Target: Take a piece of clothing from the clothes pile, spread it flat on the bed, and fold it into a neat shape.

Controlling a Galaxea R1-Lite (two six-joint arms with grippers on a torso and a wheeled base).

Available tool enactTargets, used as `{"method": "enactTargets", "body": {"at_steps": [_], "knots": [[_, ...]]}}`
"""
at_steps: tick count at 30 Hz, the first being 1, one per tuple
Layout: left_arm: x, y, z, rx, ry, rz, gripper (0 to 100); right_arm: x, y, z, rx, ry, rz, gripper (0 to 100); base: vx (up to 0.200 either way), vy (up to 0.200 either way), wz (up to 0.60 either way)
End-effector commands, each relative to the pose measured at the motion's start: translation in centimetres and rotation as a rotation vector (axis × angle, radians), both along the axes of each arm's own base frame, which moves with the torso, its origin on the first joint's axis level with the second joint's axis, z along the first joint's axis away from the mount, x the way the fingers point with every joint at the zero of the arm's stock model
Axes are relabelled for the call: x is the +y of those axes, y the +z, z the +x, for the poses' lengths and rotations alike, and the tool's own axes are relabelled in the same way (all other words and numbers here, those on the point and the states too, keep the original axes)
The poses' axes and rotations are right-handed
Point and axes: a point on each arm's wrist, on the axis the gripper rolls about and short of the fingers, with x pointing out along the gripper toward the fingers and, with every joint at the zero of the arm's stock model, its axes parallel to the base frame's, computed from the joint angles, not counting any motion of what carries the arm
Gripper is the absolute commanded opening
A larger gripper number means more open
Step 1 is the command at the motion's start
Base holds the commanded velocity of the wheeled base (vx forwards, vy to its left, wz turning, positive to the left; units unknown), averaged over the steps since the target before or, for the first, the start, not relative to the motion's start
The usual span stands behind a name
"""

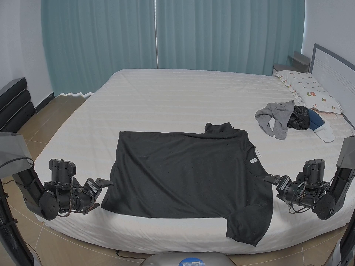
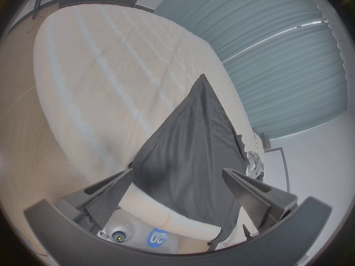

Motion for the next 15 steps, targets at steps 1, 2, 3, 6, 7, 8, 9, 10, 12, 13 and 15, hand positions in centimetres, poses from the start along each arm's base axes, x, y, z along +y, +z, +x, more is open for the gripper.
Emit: {"method": "enactTargets", "body": {"at_steps": [1,2,3,6,7,8,9,10,12,13,15], "knots": [[-0.1,-1.3,0.4,0.038,0.004,0.012,100,0.1,-0.3,0.0,0.013,0.005,-0.002,100,0.000,0.000,0.00],[-0.1,-1.5,0.5,0.040,0.004,0.013,100,0.1,-0.4,0.0,0.014,0.005,-0.002,100,0.000,0.000,0.00],[-0.3,-1.6,0.8,0.030,0.003,0.015,100,0.1,-0.4,0.0,0.016,0.005,-0.002,100,0.000,0.000,0.00],[-0.7,-1.9,1.3,0.001,-0.010,0.013,100,0.1,-0.4,0.0,0.013,0.012,0.005,100,0.000,0.000,0.00],[-0.7,-1.9,1.3,0.001,-0.010,0.013,100,0.1,-0.4,0.0,0.013,0.012,0.005,100,0.000,0.000,0.00],[-1.0,-2.2,1.9,-0.027,-0.013,0.021,100,0.0,-0.3,0.0,0.013,0.017,0.012,100,0.000,0.000,0.00],[-1.2,-2.5,2.1,-0.029,-0.012,0.032,100,0.0,-0.3,0.0,0.014,0.019,0.012,100,0.000,0.000,0.00],[-1.5,-2.8,2.5,-0.032,-0.015,0.056,100,0.0,-0.4,0.0,0.016,0.019,0.012,100,0.000,0.000,0.00],[-1.9,-3.3,2.9,-0.035,-0.017,0.112,100,0.0,-0.4,0.0,0.017,0.019,0.012,100,0.000,0.000,0.00],[-2.0,-3.6,3.0,-0.035,-0.022,0.130,100,0.1,-0.4,0.0,0.018,0.020,0.013,100,0.000,0.000,0.00],[-2.2,-3.9,3.1,-0.035,-0.030,0.150,100,0.0,-0.6,0.0,0.024,0.019,0.011,100,0.000,0.000,0.00]]}}
